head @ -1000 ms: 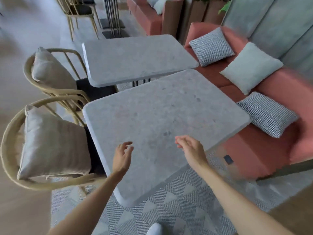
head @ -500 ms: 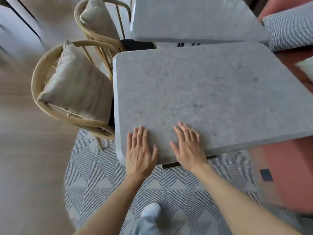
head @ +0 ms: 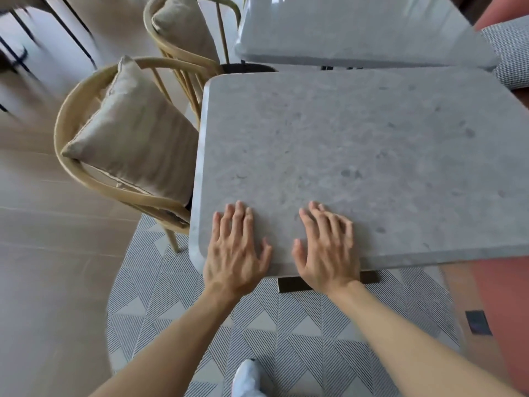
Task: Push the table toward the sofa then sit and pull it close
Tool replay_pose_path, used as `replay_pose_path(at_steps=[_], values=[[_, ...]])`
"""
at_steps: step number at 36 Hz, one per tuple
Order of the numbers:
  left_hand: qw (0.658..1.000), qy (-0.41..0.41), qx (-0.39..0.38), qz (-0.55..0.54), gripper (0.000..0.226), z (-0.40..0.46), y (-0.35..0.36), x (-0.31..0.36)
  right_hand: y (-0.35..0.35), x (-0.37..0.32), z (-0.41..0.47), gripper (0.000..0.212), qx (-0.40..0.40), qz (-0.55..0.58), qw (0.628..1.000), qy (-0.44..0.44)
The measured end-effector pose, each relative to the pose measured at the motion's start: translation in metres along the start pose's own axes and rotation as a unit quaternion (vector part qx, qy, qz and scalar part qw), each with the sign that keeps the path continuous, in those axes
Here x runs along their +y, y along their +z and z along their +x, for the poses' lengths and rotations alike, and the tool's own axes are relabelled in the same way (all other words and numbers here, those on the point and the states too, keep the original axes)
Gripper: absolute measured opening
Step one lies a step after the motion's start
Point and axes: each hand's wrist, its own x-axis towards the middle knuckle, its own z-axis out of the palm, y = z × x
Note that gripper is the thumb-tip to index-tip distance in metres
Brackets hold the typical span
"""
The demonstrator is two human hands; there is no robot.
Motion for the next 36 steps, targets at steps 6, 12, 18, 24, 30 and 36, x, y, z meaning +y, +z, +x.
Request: replay_pose_path(at_steps=[6,12,18,24,30,36], values=[[1.0,0.008,0.002,-0.001,0.065,0.017,0.0,-0.005,0.001,-0.002,0.013,0.059,0.001,0.003,1.0,0.016],[1.0,0.015,-0.001,-0.008,0.062,0.031,-0.001,-0.011,0.004,-0.006,0.025,0.06,0.006,0.0,1.0,0.031],[1.0,0.02,-0.005,-0.016,0.063,0.047,-0.001,-0.019,0.004,-0.011,0.039,0.06,-0.01,-0.002,0.999,0.046],[0.999,0.032,0.002,-0.022,0.062,0.065,0.001,-0.029,0.007,-0.017,0.053,0.059,-0.013,-0.008,0.998,0.06],[0.998,0.044,0.007,-0.032,0.061,0.081,0.002,-0.04,0.009,-0.022,0.067,0.059,-0.022,-0.008,0.997,0.073],[0.998,0.054,0.001,-0.029,0.063,0.092,0.005,-0.048,0.013,-0.026,0.076,0.059,-0.018,-0.013,0.997,0.079]])
